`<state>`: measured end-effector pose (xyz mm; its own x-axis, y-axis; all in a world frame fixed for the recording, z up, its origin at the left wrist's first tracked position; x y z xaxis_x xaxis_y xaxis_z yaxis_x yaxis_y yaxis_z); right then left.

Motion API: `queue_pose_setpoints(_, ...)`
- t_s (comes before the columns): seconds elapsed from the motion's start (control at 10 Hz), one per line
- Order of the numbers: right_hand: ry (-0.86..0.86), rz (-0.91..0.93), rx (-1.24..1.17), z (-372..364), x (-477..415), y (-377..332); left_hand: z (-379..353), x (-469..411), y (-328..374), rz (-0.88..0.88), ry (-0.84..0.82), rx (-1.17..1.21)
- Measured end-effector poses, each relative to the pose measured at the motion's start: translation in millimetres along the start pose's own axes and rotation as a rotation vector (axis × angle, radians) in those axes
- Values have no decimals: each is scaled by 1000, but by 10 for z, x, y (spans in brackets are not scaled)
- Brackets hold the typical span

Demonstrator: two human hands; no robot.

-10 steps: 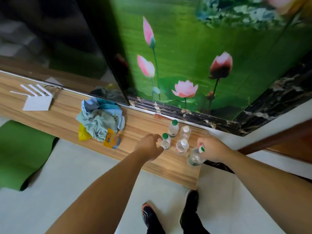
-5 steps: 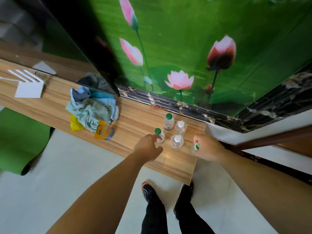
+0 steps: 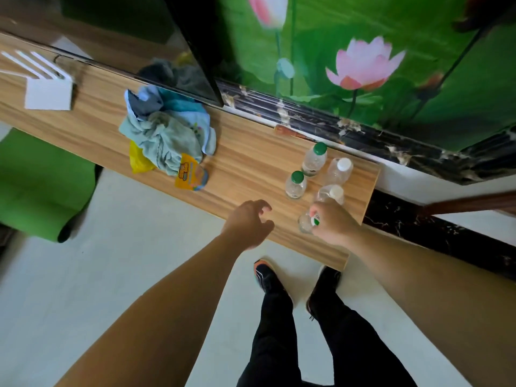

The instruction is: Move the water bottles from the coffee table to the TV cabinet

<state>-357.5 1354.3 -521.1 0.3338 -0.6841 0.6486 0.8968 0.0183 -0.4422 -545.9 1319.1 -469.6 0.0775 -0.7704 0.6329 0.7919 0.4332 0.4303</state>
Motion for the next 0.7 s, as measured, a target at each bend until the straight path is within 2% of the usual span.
queue_pose_setpoints(0.2,23,-32,23,-411,-167,29,-25,115,-433,39,-13,21)
queue_pose_setpoints(0.4,81,-77,-32,-464,-121,73,-26,230,-679,70,-21,-4)
queue_pose_setpoints(0.7,93,-39,-30,-58,242,-194,182,309,-180,-58,1,29)
Point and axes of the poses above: each hand's wrist, its own x-axis away from the middle knuckle, its own z-axis out of the back of the hand, y = z × x, the point moved 7 cm from there along -x, towards the middle knuckle, and after that the axes turned 2 degrees about z, right-handed, at the moved point
